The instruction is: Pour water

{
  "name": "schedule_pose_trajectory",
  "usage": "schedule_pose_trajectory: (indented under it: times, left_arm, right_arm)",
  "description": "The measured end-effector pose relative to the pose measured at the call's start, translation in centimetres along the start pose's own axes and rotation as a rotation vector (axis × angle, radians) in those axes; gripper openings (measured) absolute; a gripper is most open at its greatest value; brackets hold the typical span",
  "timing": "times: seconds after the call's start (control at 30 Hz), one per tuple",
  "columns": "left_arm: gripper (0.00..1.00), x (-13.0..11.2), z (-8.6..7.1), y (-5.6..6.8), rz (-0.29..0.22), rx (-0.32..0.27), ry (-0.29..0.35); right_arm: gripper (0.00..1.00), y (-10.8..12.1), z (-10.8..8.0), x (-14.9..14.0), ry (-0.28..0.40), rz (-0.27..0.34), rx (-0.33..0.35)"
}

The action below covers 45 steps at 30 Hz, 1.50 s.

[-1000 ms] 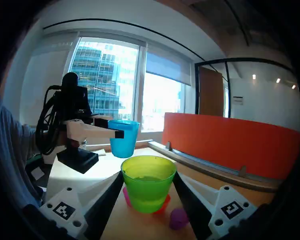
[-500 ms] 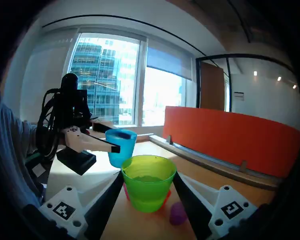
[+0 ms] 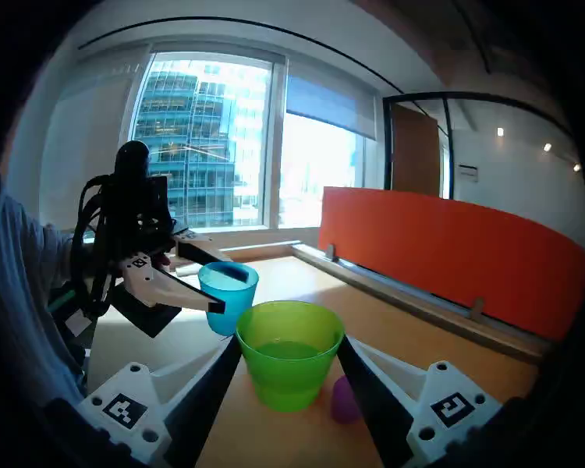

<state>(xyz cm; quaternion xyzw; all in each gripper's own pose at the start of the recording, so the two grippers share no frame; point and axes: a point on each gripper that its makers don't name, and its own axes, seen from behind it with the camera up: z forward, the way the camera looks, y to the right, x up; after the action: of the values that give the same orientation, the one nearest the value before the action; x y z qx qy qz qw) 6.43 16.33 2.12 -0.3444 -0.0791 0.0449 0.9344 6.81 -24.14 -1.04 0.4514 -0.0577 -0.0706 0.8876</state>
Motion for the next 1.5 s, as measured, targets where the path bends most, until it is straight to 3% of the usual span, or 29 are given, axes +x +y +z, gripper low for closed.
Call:
schedule_pose_trajectory:
  times: [0.67,1.5]
  left_arm:
    - [0.88,-6.6,1.5,3.0,0.024,-0.074,-0.15]
    - [0.88,-13.7,2.2,4.4,0.05,-0.112,-0.29]
  right_arm:
    - [0.91,-0.2,0.1,-5.2,-0.121,0.009,0.028]
    - [0.91,0.1,0.7,-11.3,-0.252,0.005,0.027]
